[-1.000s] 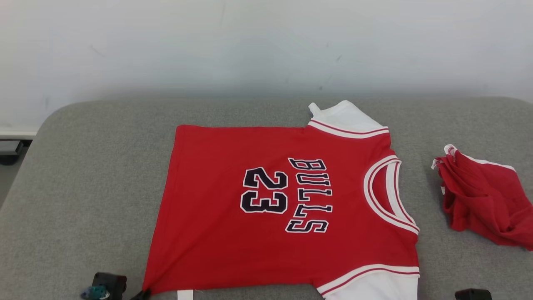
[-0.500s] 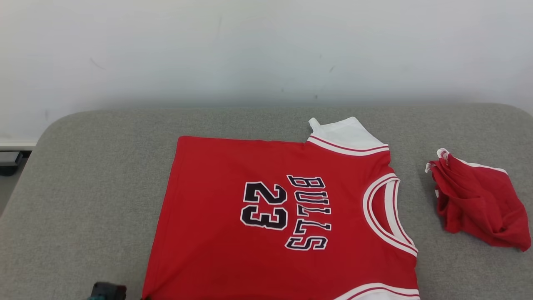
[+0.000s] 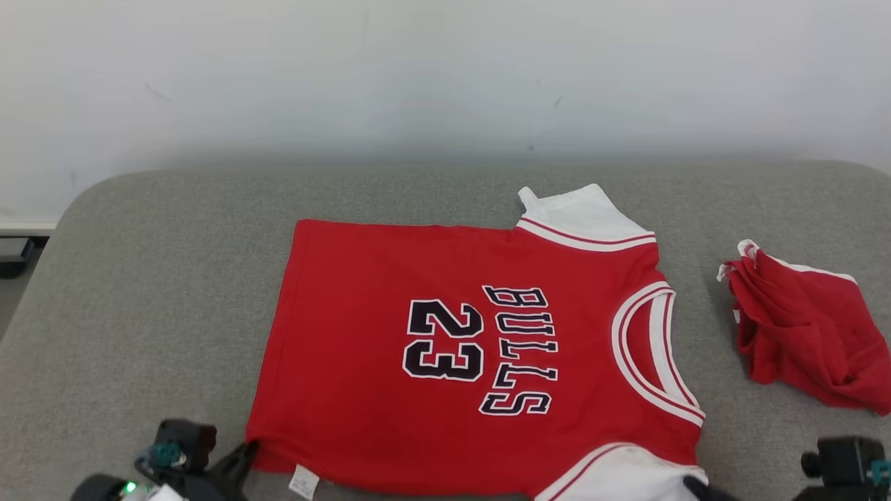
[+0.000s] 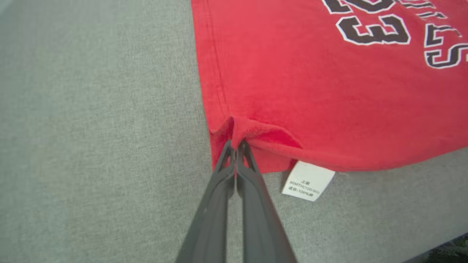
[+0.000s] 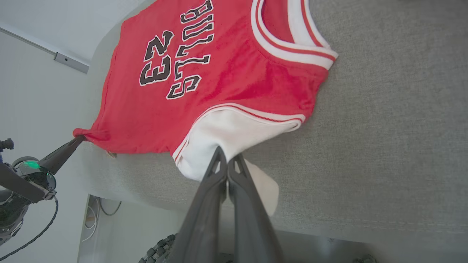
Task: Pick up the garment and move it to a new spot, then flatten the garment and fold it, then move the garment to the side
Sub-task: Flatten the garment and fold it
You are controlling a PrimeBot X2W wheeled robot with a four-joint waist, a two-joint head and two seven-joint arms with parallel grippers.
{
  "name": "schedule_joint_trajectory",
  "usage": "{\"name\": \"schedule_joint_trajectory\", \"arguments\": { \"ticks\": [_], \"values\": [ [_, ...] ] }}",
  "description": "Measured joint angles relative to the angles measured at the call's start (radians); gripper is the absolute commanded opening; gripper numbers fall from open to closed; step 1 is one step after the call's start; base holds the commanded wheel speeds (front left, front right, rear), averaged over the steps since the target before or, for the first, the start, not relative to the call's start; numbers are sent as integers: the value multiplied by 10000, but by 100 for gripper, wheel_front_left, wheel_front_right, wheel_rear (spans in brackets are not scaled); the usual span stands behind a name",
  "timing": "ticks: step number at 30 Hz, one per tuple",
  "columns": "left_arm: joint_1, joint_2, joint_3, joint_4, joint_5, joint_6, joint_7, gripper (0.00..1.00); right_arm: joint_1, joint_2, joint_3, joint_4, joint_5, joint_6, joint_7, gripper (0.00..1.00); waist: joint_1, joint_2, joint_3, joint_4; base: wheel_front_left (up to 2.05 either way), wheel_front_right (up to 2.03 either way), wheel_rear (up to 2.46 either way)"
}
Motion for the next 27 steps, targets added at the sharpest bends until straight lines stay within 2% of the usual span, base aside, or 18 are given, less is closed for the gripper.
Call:
{"name": "schedule_joint_trajectory", "arguments": {
  "ticks": [9,18,27],
  "values": [
    [-1083,115,268,-245,4,98,593,0,-1807,-255,-142,117,234,-132,378,0,1,0,392,-22,0,0,0],
    [-2131,8,288,-77,-25,-19,1066,0,-3434,-374,92,1087,307,-349,828,0,1,1,942,-86,0,0,0],
    [-2712,-236,301,370,-56,8,1308,0,-5081,-92,134,2393,180,-650,890,0,2,1,1458,-134,0,0,0]
  ]
}}
